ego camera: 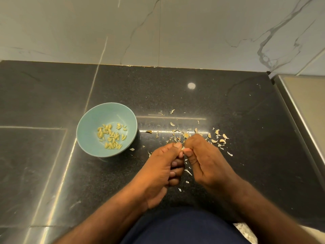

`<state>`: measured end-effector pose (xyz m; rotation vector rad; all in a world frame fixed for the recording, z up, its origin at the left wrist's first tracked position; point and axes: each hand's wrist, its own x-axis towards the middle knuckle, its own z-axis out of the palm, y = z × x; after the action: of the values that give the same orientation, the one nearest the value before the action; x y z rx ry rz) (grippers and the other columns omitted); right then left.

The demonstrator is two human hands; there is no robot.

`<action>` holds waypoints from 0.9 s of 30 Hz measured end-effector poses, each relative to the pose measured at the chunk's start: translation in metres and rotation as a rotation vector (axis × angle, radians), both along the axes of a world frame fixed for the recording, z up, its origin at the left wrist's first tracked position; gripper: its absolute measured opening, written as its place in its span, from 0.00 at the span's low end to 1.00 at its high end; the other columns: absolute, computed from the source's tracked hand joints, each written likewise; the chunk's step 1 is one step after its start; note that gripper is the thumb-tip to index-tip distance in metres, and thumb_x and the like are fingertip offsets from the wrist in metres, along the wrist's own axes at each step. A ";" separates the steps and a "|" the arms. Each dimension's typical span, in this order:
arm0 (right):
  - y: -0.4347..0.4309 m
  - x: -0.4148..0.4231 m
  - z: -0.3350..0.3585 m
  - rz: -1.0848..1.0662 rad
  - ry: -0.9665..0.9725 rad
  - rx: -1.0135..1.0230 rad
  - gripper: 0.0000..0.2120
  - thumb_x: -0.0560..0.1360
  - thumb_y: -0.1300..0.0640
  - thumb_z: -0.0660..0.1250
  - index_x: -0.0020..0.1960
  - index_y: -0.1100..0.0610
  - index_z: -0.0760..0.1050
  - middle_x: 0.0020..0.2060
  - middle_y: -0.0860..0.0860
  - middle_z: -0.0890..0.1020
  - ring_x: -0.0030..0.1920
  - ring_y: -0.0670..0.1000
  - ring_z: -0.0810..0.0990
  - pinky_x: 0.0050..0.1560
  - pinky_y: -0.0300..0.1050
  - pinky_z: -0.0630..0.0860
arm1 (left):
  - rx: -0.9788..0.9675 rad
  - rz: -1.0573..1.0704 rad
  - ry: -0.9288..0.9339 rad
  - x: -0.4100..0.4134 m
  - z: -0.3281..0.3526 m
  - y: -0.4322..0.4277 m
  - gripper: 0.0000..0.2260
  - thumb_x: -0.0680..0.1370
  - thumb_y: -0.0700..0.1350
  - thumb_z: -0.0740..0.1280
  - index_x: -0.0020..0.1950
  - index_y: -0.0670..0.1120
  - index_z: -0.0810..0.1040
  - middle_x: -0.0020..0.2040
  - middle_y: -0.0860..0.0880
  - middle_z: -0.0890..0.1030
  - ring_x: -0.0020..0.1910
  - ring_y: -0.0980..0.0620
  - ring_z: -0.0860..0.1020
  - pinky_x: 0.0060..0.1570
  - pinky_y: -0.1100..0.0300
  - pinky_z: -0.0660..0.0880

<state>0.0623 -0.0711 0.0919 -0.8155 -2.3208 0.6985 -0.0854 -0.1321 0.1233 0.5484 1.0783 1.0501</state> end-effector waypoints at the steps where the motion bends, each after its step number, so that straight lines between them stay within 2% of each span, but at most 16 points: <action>1: -0.002 -0.002 0.001 -0.025 0.017 -0.043 0.09 0.84 0.52 0.53 0.48 0.52 0.68 0.38 0.44 0.69 0.35 0.44 0.68 0.36 0.35 0.66 | 0.075 0.014 0.106 0.001 -0.003 0.001 0.14 0.83 0.50 0.60 0.39 0.46 0.70 0.28 0.54 0.63 0.25 0.58 0.60 0.25 0.66 0.57; 3: -0.010 -0.007 0.004 -0.082 0.096 -0.222 0.12 0.83 0.51 0.54 0.44 0.54 0.68 0.34 0.43 0.70 0.33 0.45 0.67 0.33 0.39 0.67 | 0.332 0.042 0.464 0.000 -0.011 0.001 0.14 0.83 0.51 0.60 0.39 0.47 0.70 0.29 0.55 0.68 0.27 0.59 0.65 0.29 0.64 0.64; 5: -0.020 -0.015 0.010 -0.119 0.246 -0.544 0.14 0.83 0.50 0.56 0.41 0.55 0.69 0.31 0.44 0.70 0.31 0.45 0.67 0.31 0.41 0.68 | 0.524 0.050 0.707 -0.003 -0.020 0.002 0.12 0.83 0.48 0.59 0.40 0.48 0.71 0.32 0.58 0.72 0.30 0.60 0.69 0.33 0.67 0.67; 7: -0.028 -0.021 0.019 -0.168 0.429 -0.915 0.15 0.82 0.50 0.58 0.38 0.52 0.70 0.30 0.46 0.71 0.29 0.47 0.68 0.28 0.41 0.69 | 0.622 0.058 0.825 -0.009 -0.026 0.005 0.12 0.83 0.48 0.59 0.41 0.47 0.72 0.34 0.60 0.74 0.32 0.61 0.73 0.35 0.70 0.68; 9: -0.030 -0.023 0.026 -0.188 0.550 -1.217 0.16 0.81 0.48 0.61 0.35 0.51 0.72 0.29 0.48 0.70 0.27 0.46 0.68 0.24 0.40 0.67 | 0.687 0.042 0.952 -0.015 -0.031 0.007 0.11 0.83 0.50 0.59 0.43 0.47 0.73 0.35 0.59 0.73 0.33 0.61 0.73 0.34 0.65 0.70; 12: -0.027 -0.022 0.031 -0.160 0.601 -1.423 0.13 0.77 0.49 0.62 0.36 0.53 0.73 0.29 0.50 0.70 0.25 0.46 0.67 0.23 0.39 0.64 | 0.763 0.010 1.049 -0.022 -0.038 0.008 0.07 0.83 0.49 0.58 0.46 0.52 0.72 0.39 0.57 0.73 0.36 0.62 0.71 0.35 0.62 0.71; 15: -0.023 -0.020 0.031 -0.136 0.551 -1.391 0.13 0.77 0.48 0.63 0.37 0.52 0.76 0.29 0.50 0.72 0.26 0.47 0.69 0.25 0.40 0.66 | 0.727 0.030 0.936 -0.022 -0.037 0.007 0.10 0.83 0.49 0.58 0.46 0.46 0.74 0.39 0.55 0.75 0.36 0.58 0.74 0.35 0.61 0.72; 18: -0.016 -0.014 0.027 -0.171 0.354 -1.074 0.14 0.77 0.48 0.64 0.43 0.58 0.79 0.30 0.52 0.78 0.29 0.49 0.75 0.29 0.42 0.73 | 0.679 0.015 0.917 -0.020 -0.037 0.006 0.13 0.83 0.50 0.58 0.45 0.44 0.74 0.37 0.54 0.75 0.35 0.54 0.74 0.34 0.57 0.71; 20: -0.010 -0.009 0.025 -0.204 0.277 -0.857 0.08 0.77 0.52 0.67 0.49 0.56 0.80 0.36 0.53 0.83 0.35 0.49 0.80 0.35 0.43 0.78 | 0.651 -0.022 0.927 -0.021 -0.036 0.006 0.13 0.83 0.52 0.58 0.44 0.46 0.73 0.36 0.54 0.74 0.33 0.55 0.72 0.32 0.59 0.69; 21: -0.008 -0.007 0.025 -0.204 0.279 -0.812 0.06 0.77 0.54 0.68 0.52 0.53 0.81 0.41 0.53 0.85 0.38 0.49 0.82 0.39 0.43 0.79 | 0.643 -0.040 0.932 -0.022 -0.036 0.006 0.13 0.83 0.53 0.57 0.45 0.46 0.73 0.36 0.54 0.74 0.32 0.55 0.71 0.32 0.61 0.68; 23: -0.005 -0.005 0.025 -0.171 0.301 -0.776 0.09 0.76 0.57 0.70 0.55 0.50 0.82 0.44 0.52 0.86 0.42 0.47 0.84 0.44 0.42 0.81 | 0.642 -0.066 0.931 -0.023 -0.034 0.006 0.13 0.83 0.52 0.58 0.45 0.46 0.74 0.35 0.57 0.74 0.32 0.57 0.72 0.32 0.64 0.67; 27: -0.001 -0.004 0.026 -0.121 0.344 -0.770 0.09 0.73 0.58 0.72 0.52 0.54 0.85 0.38 0.54 0.86 0.37 0.51 0.83 0.41 0.44 0.81 | 0.637 -0.052 0.853 -0.021 -0.030 0.005 0.09 0.83 0.47 0.59 0.43 0.52 0.72 0.35 0.64 0.75 0.32 0.62 0.72 0.34 0.73 0.64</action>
<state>0.0585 -0.0717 0.1178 -1.0391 -1.6594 1.5779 -0.1060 -0.1270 0.0934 1.6306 1.4327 1.1321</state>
